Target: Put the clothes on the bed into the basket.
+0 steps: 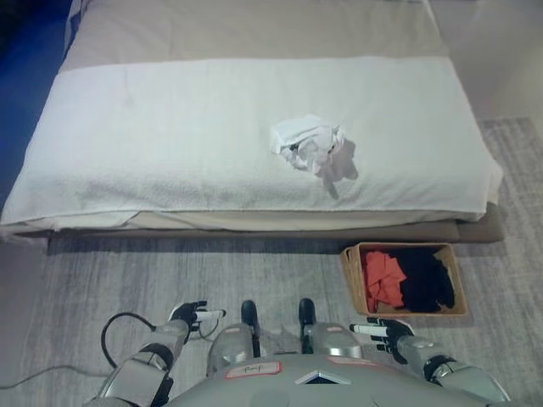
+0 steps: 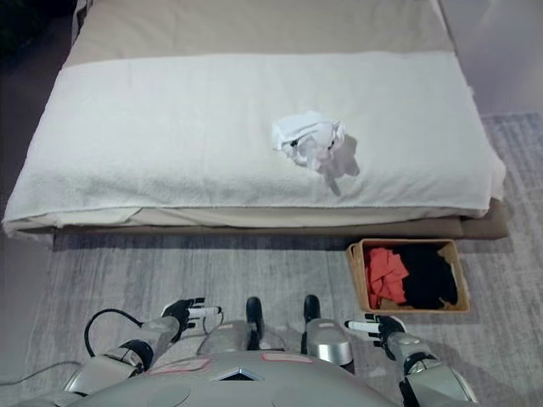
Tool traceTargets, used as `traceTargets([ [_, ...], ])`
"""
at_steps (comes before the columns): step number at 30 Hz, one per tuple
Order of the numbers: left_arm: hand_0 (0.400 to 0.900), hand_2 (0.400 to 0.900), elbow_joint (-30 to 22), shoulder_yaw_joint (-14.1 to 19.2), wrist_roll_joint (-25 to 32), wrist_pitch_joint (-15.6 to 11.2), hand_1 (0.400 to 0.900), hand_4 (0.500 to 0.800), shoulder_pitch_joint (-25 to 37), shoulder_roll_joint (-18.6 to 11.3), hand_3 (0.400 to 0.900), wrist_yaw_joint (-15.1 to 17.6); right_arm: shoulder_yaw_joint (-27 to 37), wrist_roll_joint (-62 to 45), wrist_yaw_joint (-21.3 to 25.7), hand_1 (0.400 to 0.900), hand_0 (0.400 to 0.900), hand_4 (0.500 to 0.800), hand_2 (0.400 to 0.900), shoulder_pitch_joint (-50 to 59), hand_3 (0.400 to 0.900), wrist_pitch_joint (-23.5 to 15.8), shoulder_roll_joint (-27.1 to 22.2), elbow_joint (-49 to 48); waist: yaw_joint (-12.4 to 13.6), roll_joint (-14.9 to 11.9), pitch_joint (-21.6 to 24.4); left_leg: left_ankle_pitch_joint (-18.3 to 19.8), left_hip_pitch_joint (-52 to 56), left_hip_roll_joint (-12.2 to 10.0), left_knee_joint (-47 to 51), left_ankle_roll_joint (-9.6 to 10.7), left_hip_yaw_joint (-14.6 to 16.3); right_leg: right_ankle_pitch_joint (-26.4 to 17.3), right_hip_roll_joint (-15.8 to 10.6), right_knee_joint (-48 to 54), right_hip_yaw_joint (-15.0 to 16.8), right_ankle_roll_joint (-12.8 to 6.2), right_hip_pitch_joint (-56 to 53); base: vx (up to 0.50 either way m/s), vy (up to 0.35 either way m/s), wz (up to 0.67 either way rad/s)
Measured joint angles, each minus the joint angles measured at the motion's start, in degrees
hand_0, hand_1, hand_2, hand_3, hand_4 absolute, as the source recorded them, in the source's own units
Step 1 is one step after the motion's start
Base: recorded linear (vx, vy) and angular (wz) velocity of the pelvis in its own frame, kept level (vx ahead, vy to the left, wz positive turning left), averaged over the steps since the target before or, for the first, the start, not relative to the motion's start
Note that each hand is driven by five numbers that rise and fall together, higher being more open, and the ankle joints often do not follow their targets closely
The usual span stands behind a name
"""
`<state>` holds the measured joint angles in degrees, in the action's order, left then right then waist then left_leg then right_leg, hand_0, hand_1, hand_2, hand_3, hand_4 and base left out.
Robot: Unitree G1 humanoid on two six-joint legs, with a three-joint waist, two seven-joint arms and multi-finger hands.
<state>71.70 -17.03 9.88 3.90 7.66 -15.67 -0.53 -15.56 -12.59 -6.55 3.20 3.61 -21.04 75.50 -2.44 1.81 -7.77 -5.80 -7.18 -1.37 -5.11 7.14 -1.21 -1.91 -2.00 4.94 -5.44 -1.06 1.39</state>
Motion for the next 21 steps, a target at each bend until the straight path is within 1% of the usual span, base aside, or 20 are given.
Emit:
traceTargets([
  [1,0.9,0.9,0.02,0.0,0.02,-0.03,0.9,0.8,0.56,0.03,0.9,-0.11,0.0,0.0,-0.03,0.9,0.9,0.8,0.9,0.51,0.9,-0.05,-0.39,-0.03,0.11,0.43,-0.46,-0.56,-1.03,0.11,-1.51,0.85,-0.77,0.2,0.17,0.12,0.15,0.32,-0.03,0.04,-0.126,0.24],
  [2,0.9,0.9,-0.01,0.01,0.04,-0.03,0.9,0.8,0.97,0.03,0.9,-0.08,-0.02,-0.01,-0.03,0.9,0.9,0.8,0.9,0.56,0.9,-0.04,-0.69,-0.06,-0.2,0.3,-0.78,-1.22,-1.75,0.14,-2.04,1.44,-1.18,0.28,-0.32,0.17,0.12,0.64,0.08,0.06,-0.058,0.17],
  [3,0.9,0.9,-0.05,0.03,0.05,-0.06,0.9,0.8,0.97,0.02,0.9,-0.11,-0.04,-0.01,0.02,0.9,0.9,0.8,0.9,0.82,0.9,-0.01,-1.01,-0.12,-0.1,0.13,-1.0,-1.74,-1.94,0.27,-1.89,1.51,-1.33,0.34,-0.37,0.18,-0.09,1.21,0.17,0.05,-0.032,0.12],
  [4,0.9,0.9,0.1,0.0,0.05,-0.01,0.9,0.8,0.8,0.11,0.9,-0.2,-0.04,-0.04,0.05,0.9,0.9,0.8,0.9,1.12,0.9,-0.13,-1.35,-0.21,-0.21,0.3,-0.96,-1.9,-2.3,0.02,-1.57,1.21,-1.53,0.63,-0.37,0.0,-0.09,2.58,0.09,0.08,-0.036,0.03],
  [5,0.9,0.9,0.41,0.0,0.05,0.01,0.9,0.8,0.89,0.29,0.9,-0.23,-0.04,-0.05,0.15,0.9,0.9,0.8,0.9,1.23,0.9,-0.12,-1.68,-0.2,-0.37,0.34,-0.95,-1.91,-2.67,0.07,-1.61,1.04,-1.31,0.95,-0.3,0.11,-0.19,3.45,0.17,0.08,-0.029,-0.08],
  [6,0.9,0.9,0.5,0.01,0.05,0.08,0.9,0.8,0.75,0.44,0.9,-0.24,-0.24,-0.06,0.25,0.9,0.9,0.8,0.9,1.36,0.9,-0.11,-2.03,-0.21,-0.32,0.35,-0.94,-1.39,-2.91,0.01,-1.17,0.48,-1.36,1.04,-0.35,0.0,-0.16,3.85,0.17,0.1,-0.033,-0.14],
  [7,0.9,0.9,0.55,-0.02,0.05,0.12,0.9,0.8,0.71,0.57,0.9,-0.28,-0.55,-0.06,0.28,0.9,0.9,0.8,0.9,1.5,0.9,-0.15,-2.32,-0.25,-0.32,0.39,-0.96,-1.42,-2.97,0.01,0.06,0.33,-1.5,1.18,-0.27,0.01,-0.23,4.18,0.18,0.09,-0.011,-0.16],
  [11,0.9,0.9,0.6,-0.03,0.05,0.41,0.9,0.8,0.23,1.04,0.9,-0.28,-1.15,-0.05,0.49,0.9,0.9,0.8,0.9,1.93,0.9,-0.09,-2.84,-0.3,-0.26,0.7,-1.42,-1.71,-3.42,-0.69,6.58,-0.07,-1.88,1.21,0.34,0.21,0.13,4.18,-0.52,0.14,0.03,-0.26],
  [12,0.9,0.9,0.57,-0.03,0.06,0.43,0.9,0.8,0.07,1.21,0.9,-0.29,-1.15,-0.05,0.6,0.9,0.9,0.8,0.9,1.79,0.9,-0.08,-2.99,-0.22,-0.16,1.39,-1.5,-1.86,-3.06,-0.8,7.93,-0.27,-1.92,1.33,0.63,0.17,0.58,3.96,-1.0,0.15,0.065,-0.25],
  [13,0.9,0.9,0.5,-0.03,0.06,0.42,0.9,0.8,-0.38,1.54,0.9,-0.27,-1.15,-0.03,0.63,0.9,0.9,0.8,0.9,1.63,0.9,-0.12,-3.37,-0.23,-0.07,2.24,-1.48,-1.85,-2.81,-1.37,8.69,-0.29,-1.9,1.63,1.29,0.27,1.22,3.48,-1.44,0.15,0.095,-0.21],
  [14,0.9,0.9,0.43,-0.03,0.07,0.42,0.9,0.8,-1.02,2.05,0.9,-0.26,-1.26,-0.03,0.67,0.9,0.9,0.8,0.9,1.48,0.9,-0.14,-4.13,-0.17,0.09,4.29,-1.21,-2.49,-1.91,-2.79,8.96,-1.41,-1.93,1.93,2.89,0.25,2.03,2.78,-1.84,0.16,0.12,-0.25],
  [15,0.9,0.9,0.43,-0.03,0.06,0.44,0.9,0.8,-1.07,1.95,0.9,-0.11,-1.51,-0.05,1.12,0.9,0.9,0.8,0.9,1.42,0.9,-0.22,-3.56,-0.12,0.27,3.86,-1.4,-3.25,-0.63,-2.36,9.83,-3.02,-1.26,2.04,2.34,0.24,2.86,2.51,-2.43,0.16,0.142,-0.31],
  [16,0.9,0.9,0.16,-0.02,0.06,0.37,0.9,0.8,-1.34,1.74,0.9,-0.16,-2.07,-0.03,0.75,0.9,0.9,0.8,0.9,1.22,0.9,-0.31,-3.35,-0.18,0.22,3.48,-1.41,-3.34,-0.38,-1.71,9.78,-3.2,-1.05,1.87,2.14,0.16,3.47,1.74,-2.48,0.19,0.177,-0.43],
  [18,0.9,0.9,-0.2,0.01,0.06,0.17,0.9,0.8,-0.48,1.28,0.9,-0.08,-2.08,-0.03,0.47,0.9,0.9,0.8,0.9,1.27,0.9,-0.06,-2.62,-0.1,0.76,2.19,-1.67,-2.8,0.39,-0.18,9.76,-4.44,0.03,1.98,0.03,0.05,4.27,0.27,-2.86,0.2,0.216,-0.45],
  [19,0.9,0.9,-0.23,0.03,0.08,0.1,0.9,0.8,-0.34,1.14,0.9,-0.09,-2.08,-0.03,0.23,0.9,0.9,0.8,0.9,1.37,0.9,-0.19,-2.42,-0.11,1.3,1.91,-1.61,-2.57,0.72,0.1,9.76,-4.9,0.9,2.04,-0.25,-0.03,5.3,-0.1,-2.88,0.2,0.258,-0.47],
  [21,0.9,0.9,-0.18,0.26,0.1,-0.02,0.9,0.8,-0.25,0.53,0.9,-0.04,-2.03,-0.03,-0.12,0.9,0.9,0.8,0.9,2.05,0.9,-0.37,-1.7,-0.11,1.2,1.06,-1.56,-1.92,1.24,0.74,9.43,-5.88,2.09,2.27,-1.2,-0.2,6.2,-0.79,-2.98,0.19,0.302,-0.49],
])
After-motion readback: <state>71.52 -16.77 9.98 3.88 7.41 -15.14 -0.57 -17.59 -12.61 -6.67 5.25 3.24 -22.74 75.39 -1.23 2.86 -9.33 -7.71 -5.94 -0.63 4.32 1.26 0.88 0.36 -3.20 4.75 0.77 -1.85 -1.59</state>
